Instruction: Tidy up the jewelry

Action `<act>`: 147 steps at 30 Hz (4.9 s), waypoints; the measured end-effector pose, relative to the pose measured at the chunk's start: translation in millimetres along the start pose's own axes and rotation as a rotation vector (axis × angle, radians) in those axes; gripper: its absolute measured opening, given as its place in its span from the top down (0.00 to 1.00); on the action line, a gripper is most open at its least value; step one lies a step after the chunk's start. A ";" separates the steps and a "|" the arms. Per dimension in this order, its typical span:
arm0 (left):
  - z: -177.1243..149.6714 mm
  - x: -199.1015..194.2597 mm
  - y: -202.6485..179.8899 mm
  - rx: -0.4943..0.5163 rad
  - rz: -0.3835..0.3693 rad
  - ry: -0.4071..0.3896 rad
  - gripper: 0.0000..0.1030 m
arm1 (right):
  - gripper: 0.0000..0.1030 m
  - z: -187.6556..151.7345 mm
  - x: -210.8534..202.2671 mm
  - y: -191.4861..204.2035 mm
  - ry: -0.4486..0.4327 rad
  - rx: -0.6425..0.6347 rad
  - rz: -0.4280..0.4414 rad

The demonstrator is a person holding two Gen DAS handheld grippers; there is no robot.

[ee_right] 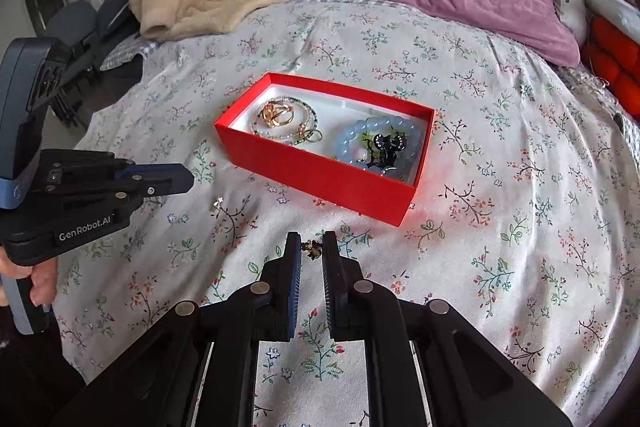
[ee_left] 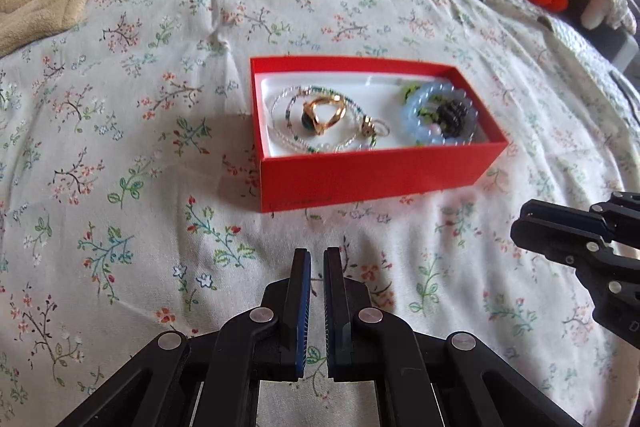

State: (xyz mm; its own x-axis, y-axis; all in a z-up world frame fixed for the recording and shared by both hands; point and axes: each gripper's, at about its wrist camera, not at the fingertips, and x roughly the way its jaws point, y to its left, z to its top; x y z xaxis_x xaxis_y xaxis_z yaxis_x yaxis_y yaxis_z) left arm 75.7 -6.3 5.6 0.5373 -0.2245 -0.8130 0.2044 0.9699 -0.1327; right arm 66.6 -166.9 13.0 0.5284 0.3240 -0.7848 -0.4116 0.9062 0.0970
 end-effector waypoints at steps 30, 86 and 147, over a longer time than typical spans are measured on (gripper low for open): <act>-23.4 53.5 -0.9 0.066 0.038 0.030 0.52 | 0.89 13.7 8.9 -4.3 0.021 0.046 0.016; 52.2 17.7 -19.5 -0.078 -0.064 -0.119 0.99 | 0.89 57.3 18.3 -22.7 -0.042 0.122 0.051; -10.1 -11.9 -7.3 -0.160 0.264 0.081 0.01 | 0.00 1.1 -10.1 -8.4 0.103 0.167 -0.196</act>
State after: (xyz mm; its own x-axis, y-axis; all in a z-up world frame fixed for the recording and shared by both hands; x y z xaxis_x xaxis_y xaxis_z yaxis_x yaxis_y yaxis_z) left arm 59.6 -9.8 10.6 0.4864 0.0389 -0.8728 -0.0680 0.9977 0.0066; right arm 65.6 -177.6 20.8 0.5036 0.1166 -0.8560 -0.1768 0.9838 0.0300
